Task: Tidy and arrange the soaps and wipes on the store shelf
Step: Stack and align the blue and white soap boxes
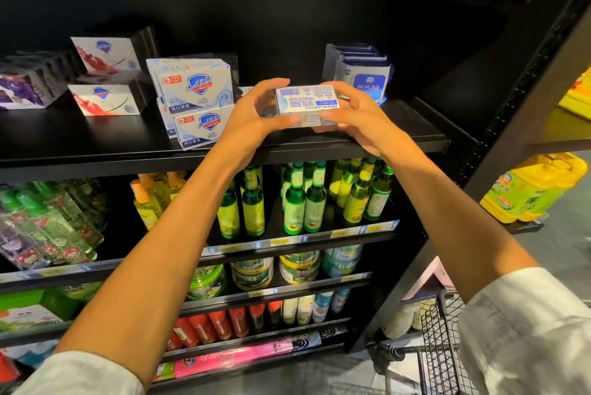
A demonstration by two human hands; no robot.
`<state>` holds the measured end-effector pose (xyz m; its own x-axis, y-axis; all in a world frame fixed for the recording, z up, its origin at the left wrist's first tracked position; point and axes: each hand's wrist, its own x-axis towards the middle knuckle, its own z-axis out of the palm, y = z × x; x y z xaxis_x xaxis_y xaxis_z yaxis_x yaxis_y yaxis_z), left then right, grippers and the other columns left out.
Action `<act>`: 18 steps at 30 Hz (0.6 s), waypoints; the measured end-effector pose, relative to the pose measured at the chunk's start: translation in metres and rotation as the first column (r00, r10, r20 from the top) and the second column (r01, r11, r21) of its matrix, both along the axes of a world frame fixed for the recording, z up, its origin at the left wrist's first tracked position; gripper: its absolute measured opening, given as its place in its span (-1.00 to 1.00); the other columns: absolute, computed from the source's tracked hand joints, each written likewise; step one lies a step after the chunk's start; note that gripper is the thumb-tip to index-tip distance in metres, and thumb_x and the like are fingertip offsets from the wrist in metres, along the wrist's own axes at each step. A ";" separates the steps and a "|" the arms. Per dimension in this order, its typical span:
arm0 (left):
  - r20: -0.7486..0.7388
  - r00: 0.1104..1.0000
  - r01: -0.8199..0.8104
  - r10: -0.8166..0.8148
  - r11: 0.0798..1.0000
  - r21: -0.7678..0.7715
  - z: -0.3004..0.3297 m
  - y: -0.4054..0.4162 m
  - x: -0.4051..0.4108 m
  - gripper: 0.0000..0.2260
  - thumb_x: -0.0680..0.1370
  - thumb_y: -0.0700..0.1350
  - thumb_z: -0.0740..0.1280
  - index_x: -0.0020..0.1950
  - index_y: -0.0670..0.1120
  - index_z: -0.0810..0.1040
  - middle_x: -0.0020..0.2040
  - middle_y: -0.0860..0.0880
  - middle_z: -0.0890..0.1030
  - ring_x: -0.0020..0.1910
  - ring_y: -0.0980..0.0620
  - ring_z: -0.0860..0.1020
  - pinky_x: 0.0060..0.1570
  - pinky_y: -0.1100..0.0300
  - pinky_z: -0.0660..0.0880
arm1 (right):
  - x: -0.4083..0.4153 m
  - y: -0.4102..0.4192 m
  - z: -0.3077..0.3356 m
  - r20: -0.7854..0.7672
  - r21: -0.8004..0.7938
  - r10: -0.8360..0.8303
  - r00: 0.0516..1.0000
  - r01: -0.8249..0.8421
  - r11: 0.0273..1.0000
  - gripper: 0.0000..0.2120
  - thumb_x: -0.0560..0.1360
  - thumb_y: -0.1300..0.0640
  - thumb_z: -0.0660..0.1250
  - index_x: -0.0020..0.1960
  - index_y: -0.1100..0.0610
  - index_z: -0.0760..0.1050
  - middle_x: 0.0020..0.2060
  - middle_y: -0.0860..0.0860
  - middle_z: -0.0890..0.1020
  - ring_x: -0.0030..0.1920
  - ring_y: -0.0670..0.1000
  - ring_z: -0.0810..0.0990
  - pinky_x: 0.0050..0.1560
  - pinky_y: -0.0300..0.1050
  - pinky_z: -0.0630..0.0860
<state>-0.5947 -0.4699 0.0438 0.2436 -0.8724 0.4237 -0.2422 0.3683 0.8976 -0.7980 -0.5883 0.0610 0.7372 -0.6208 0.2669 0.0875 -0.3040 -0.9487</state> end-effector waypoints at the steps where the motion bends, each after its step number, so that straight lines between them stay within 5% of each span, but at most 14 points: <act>1: -0.017 1.000 -0.006 0.005 1.000 -0.004 0.000 0.000 -0.001 -0.47 0.50 -0.25 0.54 0.44 -0.12 0.49 0.34 -0.06 0.61 0.36 0.02 0.56 0.36 -0.03 0.54 | 0.000 0.000 0.000 0.007 0.000 0.003 1.000 -0.003 1.000 -0.60 0.60 0.32 0.38 0.41 0.16 0.43 0.24 0.09 0.67 0.31 0.14 0.64 0.24 0.15 0.63; 9: -0.207 0.978 -0.027 0.035 0.999 0.039 0.003 -0.002 -0.005 -0.60 0.49 -0.06 0.53 0.31 -0.05 0.60 0.30 -0.16 0.63 0.28 -0.09 0.63 0.05 0.17 0.58 | -0.001 -0.005 -0.002 0.016 -0.052 -0.022 1.000 0.023 0.998 -0.23 0.49 0.37 0.51 0.58 0.03 0.29 0.36 0.16 0.50 0.40 0.14 0.55 0.36 0.12 0.55; 13: -0.233 0.971 -0.036 0.051 0.997 0.067 0.004 -0.007 -0.005 -0.65 0.58 -0.11 0.50 0.32 -0.18 0.60 0.27 -0.21 0.64 0.26 -0.10 0.65 0.16 -0.01 0.65 | -0.002 -0.007 -0.002 0.009 -0.081 -0.008 1.000 0.008 0.997 -0.29 0.48 0.38 0.51 0.54 0.07 0.37 0.44 0.09 0.46 0.46 0.08 0.48 0.38 0.16 0.54; 18: -0.215 0.974 -0.047 0.071 0.993 0.111 0.006 -0.007 -0.008 -0.65 0.61 0.02 0.45 0.28 -0.19 0.62 0.16 -0.13 0.71 0.21 -0.02 0.67 0.15 -0.04 0.66 | -0.002 -0.008 -0.005 0.049 -0.082 -0.021 0.999 0.025 0.996 -0.54 0.52 0.37 0.46 0.38 0.16 0.51 0.31 0.14 0.61 0.41 0.11 0.54 0.37 0.14 0.55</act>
